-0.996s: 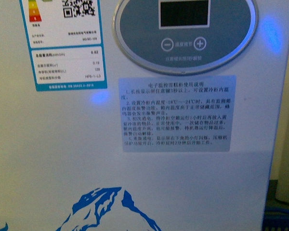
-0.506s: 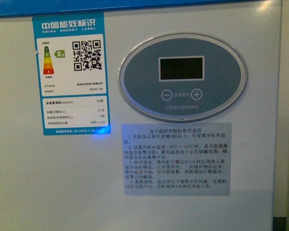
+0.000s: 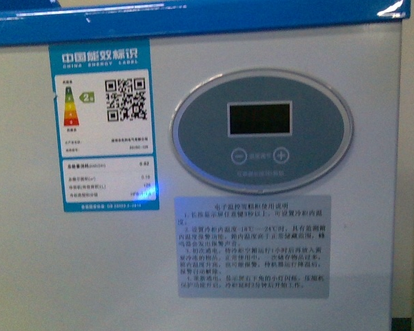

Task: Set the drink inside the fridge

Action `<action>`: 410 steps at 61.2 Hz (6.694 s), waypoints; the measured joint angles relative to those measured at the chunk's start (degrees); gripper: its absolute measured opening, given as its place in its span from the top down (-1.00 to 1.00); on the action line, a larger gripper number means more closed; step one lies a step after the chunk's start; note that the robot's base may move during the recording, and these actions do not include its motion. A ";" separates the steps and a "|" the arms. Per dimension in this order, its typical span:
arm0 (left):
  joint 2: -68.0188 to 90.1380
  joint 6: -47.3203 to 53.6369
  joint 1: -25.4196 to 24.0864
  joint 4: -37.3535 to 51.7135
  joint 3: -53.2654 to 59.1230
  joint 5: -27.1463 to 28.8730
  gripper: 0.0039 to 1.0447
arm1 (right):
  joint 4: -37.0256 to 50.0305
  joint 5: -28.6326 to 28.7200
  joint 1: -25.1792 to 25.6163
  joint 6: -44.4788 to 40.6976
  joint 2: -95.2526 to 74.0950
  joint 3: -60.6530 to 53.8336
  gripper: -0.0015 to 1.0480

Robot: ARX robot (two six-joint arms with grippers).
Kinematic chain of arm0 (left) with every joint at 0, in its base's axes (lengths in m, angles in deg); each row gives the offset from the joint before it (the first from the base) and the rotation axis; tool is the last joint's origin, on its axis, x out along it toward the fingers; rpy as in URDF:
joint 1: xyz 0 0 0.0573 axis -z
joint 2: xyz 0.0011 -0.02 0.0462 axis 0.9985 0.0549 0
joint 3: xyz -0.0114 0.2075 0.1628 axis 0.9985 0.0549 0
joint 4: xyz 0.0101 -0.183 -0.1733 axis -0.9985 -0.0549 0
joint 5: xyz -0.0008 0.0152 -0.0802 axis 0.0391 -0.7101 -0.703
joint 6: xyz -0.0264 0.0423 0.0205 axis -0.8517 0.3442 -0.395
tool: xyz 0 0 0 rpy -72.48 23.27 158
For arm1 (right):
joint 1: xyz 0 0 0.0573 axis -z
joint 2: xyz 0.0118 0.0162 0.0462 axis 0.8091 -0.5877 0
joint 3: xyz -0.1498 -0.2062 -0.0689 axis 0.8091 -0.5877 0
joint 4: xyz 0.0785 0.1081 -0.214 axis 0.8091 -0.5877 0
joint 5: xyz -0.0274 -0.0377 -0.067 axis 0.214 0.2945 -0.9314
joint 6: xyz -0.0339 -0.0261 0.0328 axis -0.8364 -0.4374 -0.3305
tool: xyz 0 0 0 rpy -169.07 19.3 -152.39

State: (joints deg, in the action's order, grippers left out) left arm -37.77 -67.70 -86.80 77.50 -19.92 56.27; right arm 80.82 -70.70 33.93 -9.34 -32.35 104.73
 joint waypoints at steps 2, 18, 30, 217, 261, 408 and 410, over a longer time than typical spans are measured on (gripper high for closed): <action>0.00 0.00 0.00 0.00 0.00 0.02 -0.85 | 0.00 0.00 0.00 0.00 0.00 -0.02 0.20; 0.00 0.00 0.00 0.00 0.00 -0.02 -0.85 | 0.00 0.00 0.00 -0.17 0.00 -0.02 0.20; -0.02 0.00 0.00 0.00 0.00 0.00 -0.85 | 0.00 0.02 0.00 -0.17 0.00 -0.02 0.20; 111.91 60.28 6.69 32.33 -79.73 -19.21 -0.85 | 0.09 0.02 -0.09 -0.17 0.02 0.00 0.21; 17.62 1.86 8.76 -1.92 -12.96 8.04 -0.23 | 0.09 0.00 -0.09 -0.17 0.02 0.00 0.21; -0.07 0.42 0.24 -0.31 -0.02 0.00 0.96 | 11.41 34.01 -1.62 -33.90 -77.77 57.02 -0.86; -0.07 0.42 0.24 -0.31 -0.02 0.00 0.96 | 11.28 31.26 0.00 -31.34 -75.80 56.08 -0.86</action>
State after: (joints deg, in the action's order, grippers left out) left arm -37.83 -67.29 -86.56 77.19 -19.94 56.27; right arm 92.10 -39.44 33.93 -40.69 -108.15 160.82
